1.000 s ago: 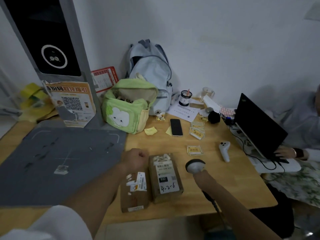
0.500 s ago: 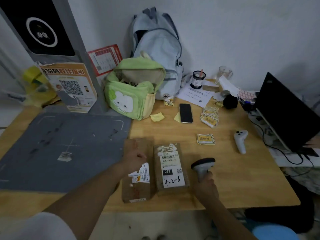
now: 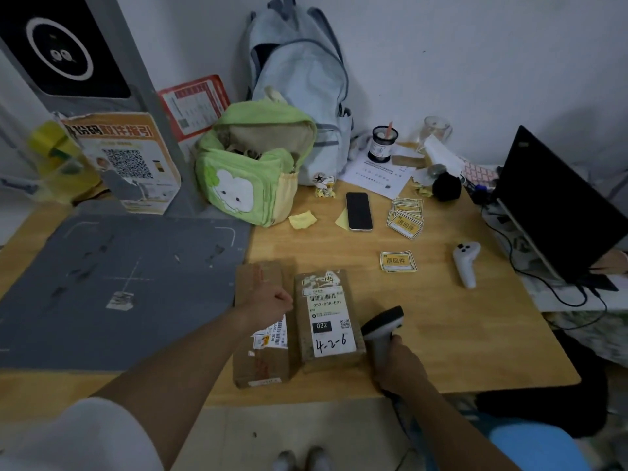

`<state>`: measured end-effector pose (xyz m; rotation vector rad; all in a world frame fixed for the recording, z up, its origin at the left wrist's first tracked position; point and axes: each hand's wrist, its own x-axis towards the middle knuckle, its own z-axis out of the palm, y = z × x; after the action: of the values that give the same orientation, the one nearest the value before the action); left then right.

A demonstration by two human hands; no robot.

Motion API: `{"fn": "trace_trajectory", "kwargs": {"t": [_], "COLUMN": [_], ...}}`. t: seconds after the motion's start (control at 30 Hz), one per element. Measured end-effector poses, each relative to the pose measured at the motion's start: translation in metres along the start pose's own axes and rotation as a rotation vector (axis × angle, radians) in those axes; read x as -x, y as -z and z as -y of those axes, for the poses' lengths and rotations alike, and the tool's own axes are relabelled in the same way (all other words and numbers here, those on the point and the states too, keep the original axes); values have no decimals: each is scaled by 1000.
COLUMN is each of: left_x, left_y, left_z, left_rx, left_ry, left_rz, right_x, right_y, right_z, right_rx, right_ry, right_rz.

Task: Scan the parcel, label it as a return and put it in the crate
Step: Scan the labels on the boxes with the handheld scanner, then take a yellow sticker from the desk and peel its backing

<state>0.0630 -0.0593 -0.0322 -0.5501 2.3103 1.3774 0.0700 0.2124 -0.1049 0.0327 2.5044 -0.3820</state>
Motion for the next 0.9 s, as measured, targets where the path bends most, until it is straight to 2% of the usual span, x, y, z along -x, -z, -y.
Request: {"fn": "trace_trajectory", "kwargs": {"t": [0.1, 0.17, 0.27, 0.37, 0.5, 0.7, 0.8, 0.9], "left_x": [0, 0, 2, 5, 8, 16, 21, 24], "left_y": [4, 8, 19, 28, 36, 68, 83, 89], "left_z": [0, -8, -28, -49, -69, -107, -131, -146], "left_rx": [6, -25, -86, -107, -32, -105, -118, -165], "left_ry": [17, -1, -67, -131, -165, -298, -362, -409], "left_rz": [5, 26, -64, -77, -68, -84, -116, -126], "right_x": [10, 12, 9, 12, 20, 36, 38, 47], "right_y": [14, 25, 47, 75, 109, 169, 196, 218], "right_z": [8, 6, -6, -5, 9, 37, 42, 53], "right_rx": [-22, -157, -265, -328, -410, -635, -732, -760], "right_ry": [29, -11, -46, -40, 5, 41, 41, 55], "right_rz": [-23, -92, -178, -252, -426, -634, -646, -518]}}
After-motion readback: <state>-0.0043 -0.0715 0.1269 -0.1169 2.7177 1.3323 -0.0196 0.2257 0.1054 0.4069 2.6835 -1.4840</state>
